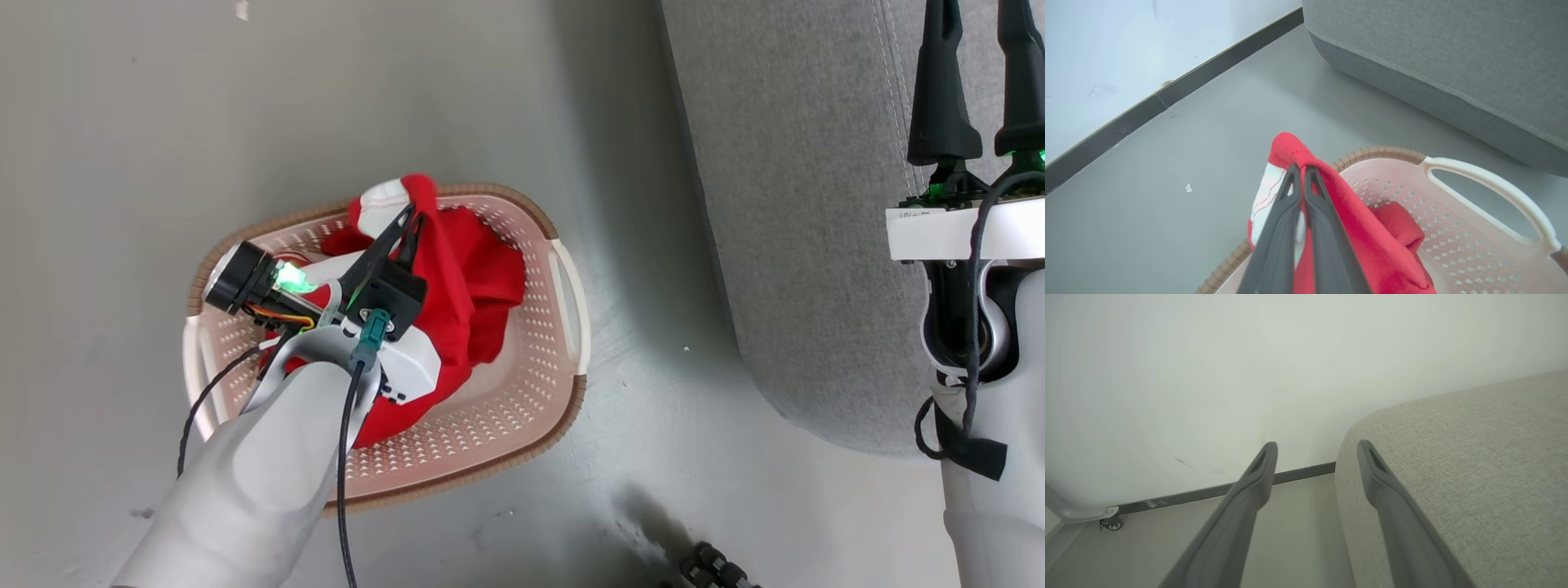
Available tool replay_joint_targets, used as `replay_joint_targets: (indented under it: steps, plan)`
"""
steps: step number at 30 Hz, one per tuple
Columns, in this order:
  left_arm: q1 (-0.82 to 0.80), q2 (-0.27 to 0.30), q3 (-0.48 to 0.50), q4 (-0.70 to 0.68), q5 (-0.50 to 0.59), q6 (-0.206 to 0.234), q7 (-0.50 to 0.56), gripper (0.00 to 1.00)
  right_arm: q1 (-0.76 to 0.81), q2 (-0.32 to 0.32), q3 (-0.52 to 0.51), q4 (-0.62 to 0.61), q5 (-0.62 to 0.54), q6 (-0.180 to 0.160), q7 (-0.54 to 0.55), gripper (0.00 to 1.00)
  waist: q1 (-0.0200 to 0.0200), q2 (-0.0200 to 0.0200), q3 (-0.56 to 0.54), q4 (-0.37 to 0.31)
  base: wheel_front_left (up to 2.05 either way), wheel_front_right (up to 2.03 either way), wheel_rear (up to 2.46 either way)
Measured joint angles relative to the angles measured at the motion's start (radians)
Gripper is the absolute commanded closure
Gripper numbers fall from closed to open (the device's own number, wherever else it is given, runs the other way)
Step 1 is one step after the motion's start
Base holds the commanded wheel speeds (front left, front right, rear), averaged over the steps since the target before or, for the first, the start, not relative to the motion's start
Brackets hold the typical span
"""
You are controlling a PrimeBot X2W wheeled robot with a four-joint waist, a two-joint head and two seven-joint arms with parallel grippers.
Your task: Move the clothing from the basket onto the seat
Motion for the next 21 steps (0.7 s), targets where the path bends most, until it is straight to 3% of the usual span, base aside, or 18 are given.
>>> replay_joint_targets:
  steps: [13,21]
  plan:
    - [0.045,0.031,0.05,-0.267,-0.026,0.043,0.0,1.0,0.019,-0.003,0.044,0.028,-0.069,0.0,0.0,0.0,0.0,0.0,-0.094,0.058,0.0,0.0,0.0]
    - [0.074,0.062,0.064,-0.398,-0.026,0.044,-0.003,1.0,0.047,-0.004,0.062,0.041,-0.084,0.0,0.0,0.0,0.0,0.0,-0.167,0.089,0.0,0.0,0.0]
